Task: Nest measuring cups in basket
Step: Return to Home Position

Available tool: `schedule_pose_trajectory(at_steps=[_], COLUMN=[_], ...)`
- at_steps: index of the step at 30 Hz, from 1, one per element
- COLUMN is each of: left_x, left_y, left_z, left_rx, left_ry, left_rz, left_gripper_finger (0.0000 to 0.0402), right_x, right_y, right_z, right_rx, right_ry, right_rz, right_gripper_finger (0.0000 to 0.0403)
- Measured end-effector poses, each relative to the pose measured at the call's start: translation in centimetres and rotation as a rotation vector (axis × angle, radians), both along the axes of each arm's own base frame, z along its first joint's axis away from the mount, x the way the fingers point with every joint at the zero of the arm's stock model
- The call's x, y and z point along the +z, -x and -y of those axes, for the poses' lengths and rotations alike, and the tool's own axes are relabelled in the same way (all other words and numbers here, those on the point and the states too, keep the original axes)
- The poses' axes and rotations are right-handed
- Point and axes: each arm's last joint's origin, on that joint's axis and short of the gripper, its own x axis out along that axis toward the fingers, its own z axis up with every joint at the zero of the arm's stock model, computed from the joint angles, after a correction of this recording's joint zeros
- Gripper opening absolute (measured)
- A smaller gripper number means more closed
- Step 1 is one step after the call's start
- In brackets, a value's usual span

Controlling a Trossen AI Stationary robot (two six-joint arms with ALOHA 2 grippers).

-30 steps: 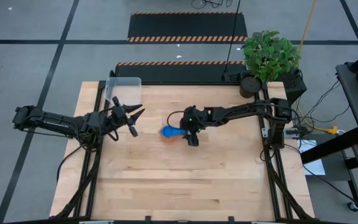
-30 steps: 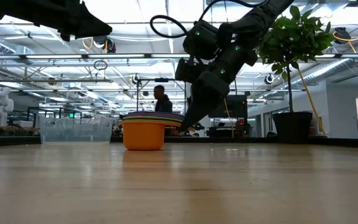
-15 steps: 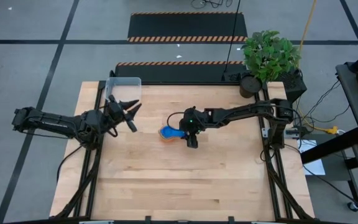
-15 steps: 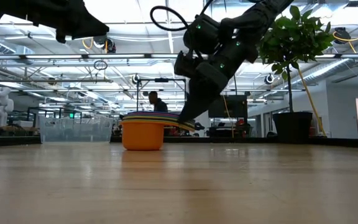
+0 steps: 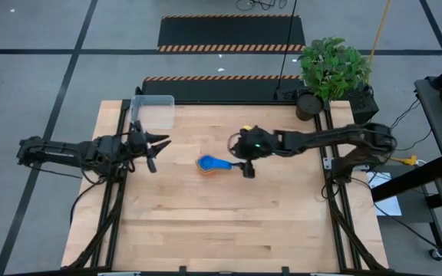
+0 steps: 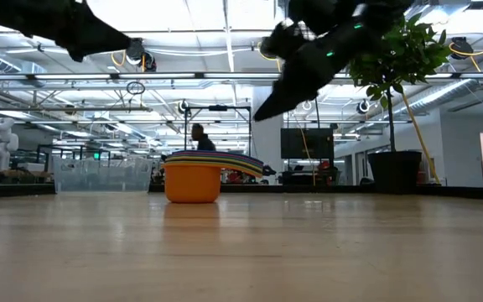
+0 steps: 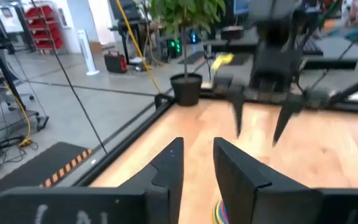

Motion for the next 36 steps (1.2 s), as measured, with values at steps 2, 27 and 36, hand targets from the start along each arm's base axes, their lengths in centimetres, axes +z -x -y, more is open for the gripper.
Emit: schedule_pose_trajectory(at_steps=[2,27,36], left_x=[-0.2,-6.1,-8.4], left_y=[0.2,0.2,0.4], left_z=[0.0,0.3,0.7], left_rx=[0.0,-0.122,-0.167], left_ry=[0.004,0.039,0.077], left_rz=[-0.026,-0.025,-0.074], left_gripper_finger=[0.0074,0.0008,0.0008], right_x=[0.3,-5.3,-5.4], right_y=[1.5,17.9,18.6], right_z=[-0.5,-2.4,-2.6], right_rx=[0.006,0.008,0.002], right_ry=[0.03,0.25,0.187], right_rz=[0.062,0.522,0.595], right_gripper_finger=[0.025,0.0004,0.0001])
